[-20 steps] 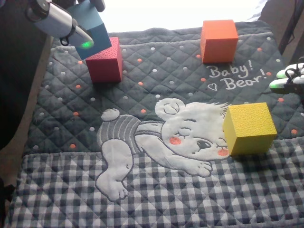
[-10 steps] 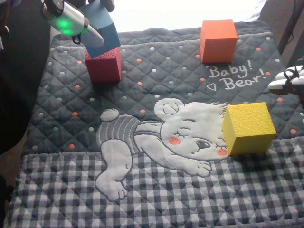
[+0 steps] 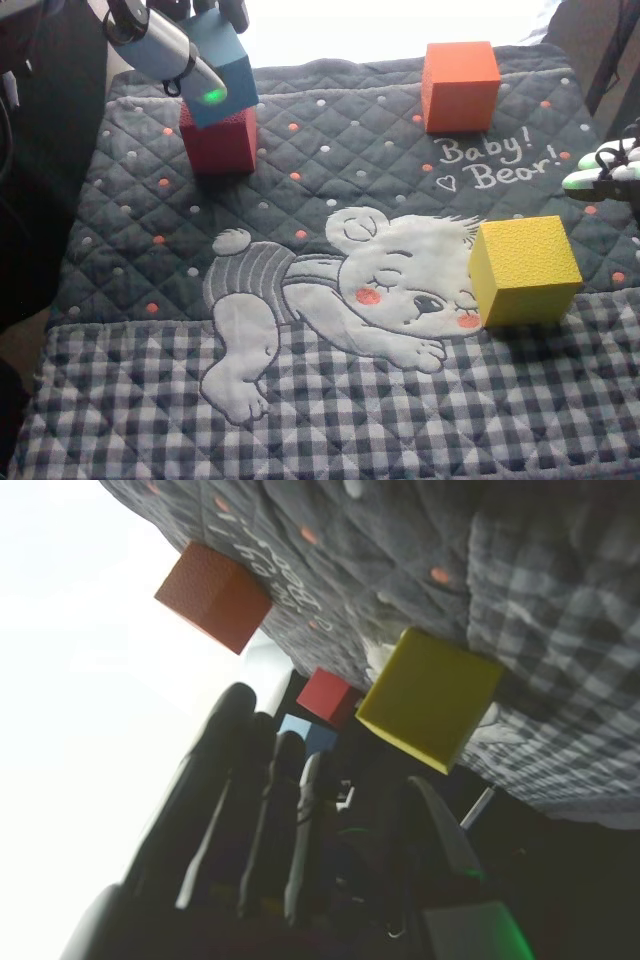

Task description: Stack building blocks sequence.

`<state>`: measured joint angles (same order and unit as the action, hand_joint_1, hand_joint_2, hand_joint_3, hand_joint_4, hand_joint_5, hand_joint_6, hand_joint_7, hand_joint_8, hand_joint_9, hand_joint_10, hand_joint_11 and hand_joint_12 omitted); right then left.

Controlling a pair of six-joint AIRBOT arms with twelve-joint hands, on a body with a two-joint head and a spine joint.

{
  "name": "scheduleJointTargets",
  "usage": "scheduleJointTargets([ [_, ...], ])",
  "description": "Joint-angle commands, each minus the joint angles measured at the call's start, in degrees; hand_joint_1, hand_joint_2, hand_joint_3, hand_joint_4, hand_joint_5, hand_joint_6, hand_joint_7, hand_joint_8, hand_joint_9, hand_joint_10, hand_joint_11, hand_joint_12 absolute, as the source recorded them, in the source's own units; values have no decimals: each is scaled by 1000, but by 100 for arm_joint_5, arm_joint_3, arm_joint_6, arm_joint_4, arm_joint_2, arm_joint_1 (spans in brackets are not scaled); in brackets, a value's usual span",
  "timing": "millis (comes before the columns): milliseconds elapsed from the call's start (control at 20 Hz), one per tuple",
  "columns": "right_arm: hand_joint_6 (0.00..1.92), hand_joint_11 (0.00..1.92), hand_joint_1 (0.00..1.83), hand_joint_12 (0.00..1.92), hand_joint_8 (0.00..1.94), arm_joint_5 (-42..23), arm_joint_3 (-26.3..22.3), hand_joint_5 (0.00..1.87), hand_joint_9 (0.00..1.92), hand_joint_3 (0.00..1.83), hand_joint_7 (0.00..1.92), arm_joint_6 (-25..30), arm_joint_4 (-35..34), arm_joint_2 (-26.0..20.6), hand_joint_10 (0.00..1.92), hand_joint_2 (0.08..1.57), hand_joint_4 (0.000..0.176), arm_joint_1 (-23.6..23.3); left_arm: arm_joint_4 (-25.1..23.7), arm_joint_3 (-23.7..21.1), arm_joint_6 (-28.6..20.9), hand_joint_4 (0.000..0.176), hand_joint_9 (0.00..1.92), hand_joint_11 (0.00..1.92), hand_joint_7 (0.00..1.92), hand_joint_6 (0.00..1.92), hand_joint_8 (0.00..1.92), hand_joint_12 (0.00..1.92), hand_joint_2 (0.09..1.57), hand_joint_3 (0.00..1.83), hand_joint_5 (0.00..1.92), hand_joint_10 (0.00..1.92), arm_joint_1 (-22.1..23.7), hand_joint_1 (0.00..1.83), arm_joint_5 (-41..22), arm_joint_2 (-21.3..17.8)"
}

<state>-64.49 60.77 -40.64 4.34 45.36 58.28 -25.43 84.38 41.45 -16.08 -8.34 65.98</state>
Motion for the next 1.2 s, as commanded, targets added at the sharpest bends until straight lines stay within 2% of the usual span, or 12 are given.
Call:
scheduleJointTargets([
  [0,3,609,832,7,1,-692,28,515,505,0,510,17,-161,-3,0,1366,0,-53,44,39,33,0,1006,751,1087,702,785,1298,1076,1,1017,1216,28,1386,-485,21],
  [50,2,604,836,4,0,-692,28,515,501,0,507,17,-161,-3,0,1364,1,-53,44,40,35,0,1000,758,1091,633,804,1339,1077,0,1030,1246,19,1391,-472,21],
  [150,1,584,814,0,0,-692,31,512,487,0,503,17,-161,-3,1,1364,13,-53,44,40,43,0,905,705,991,646,1189,1499,1108,0,1036,1011,4,1273,-459,21],
  [200,3,589,819,3,0,-692,31,521,492,2,499,17,-161,-3,3,1369,0,-53,44,40,44,0,851,543,932,741,1249,1418,1125,0,1013,749,-2,1242,-451,21],
  [250,3,589,819,3,0,-692,31,521,492,2,499,17,-161,-3,3,1369,0,-53,44,40,45,0,851,543,932,741,1249,1418,1125,0,1013,749,-5,1242,-450,21],
  [300,4,592,836,4,1,-692,31,527,499,0,503,17,-161,-2,4,1368,0,-53,44,40,45,0,762,431,800,262,649,1442,1048,0,895,692,-7,1164,-450,21],
  [350,5,578,838,0,3,-692,32,534,500,0,508,17,-161,-1,4,1368,0,-53,44,38,45,0,657,427,855,18,311,1626,1016,0,894,986,-8,1137,-450,21],
  [700,4,606,834,11,5,-693,40,544,525,0,519,17,-163,13,8,1371,0,-53,44,37,45,0,576,419,853,0,309,1724,982,0,870,1190,-21,1145,-451,22],
  [850,5,598,827,7,6,-693,38,549,515,0,527,17,-163,13,2,1372,0,-52,47,33,44,0,656,398,817,0,57,1357,940,0,769,621,-19,1134,-466,21],
  [950,4,582,829,0,3,-694,38,549,505,0,521,17,-170,13,0,1373,0,-52,76,12,43,0,652,367,731,1,3,1149,938,0,716,326,-19,1097,-556,16],
  [1000,4,580,844,0,3,-694,38,553,506,0,524,17,-172,12,0,1371,0,-52,79,1,43,0,691,365,708,0,0,1150,954,0,696,216,-18,1077,-581,13],
  [1150,1,592,813,6,0,-695,38,551,499,1,521,20,-179,12,0,1372,0,-52,79,-3,44,31,715,383,631,0,0,1117,947,0,588,28,-15,976,-596,5],
])
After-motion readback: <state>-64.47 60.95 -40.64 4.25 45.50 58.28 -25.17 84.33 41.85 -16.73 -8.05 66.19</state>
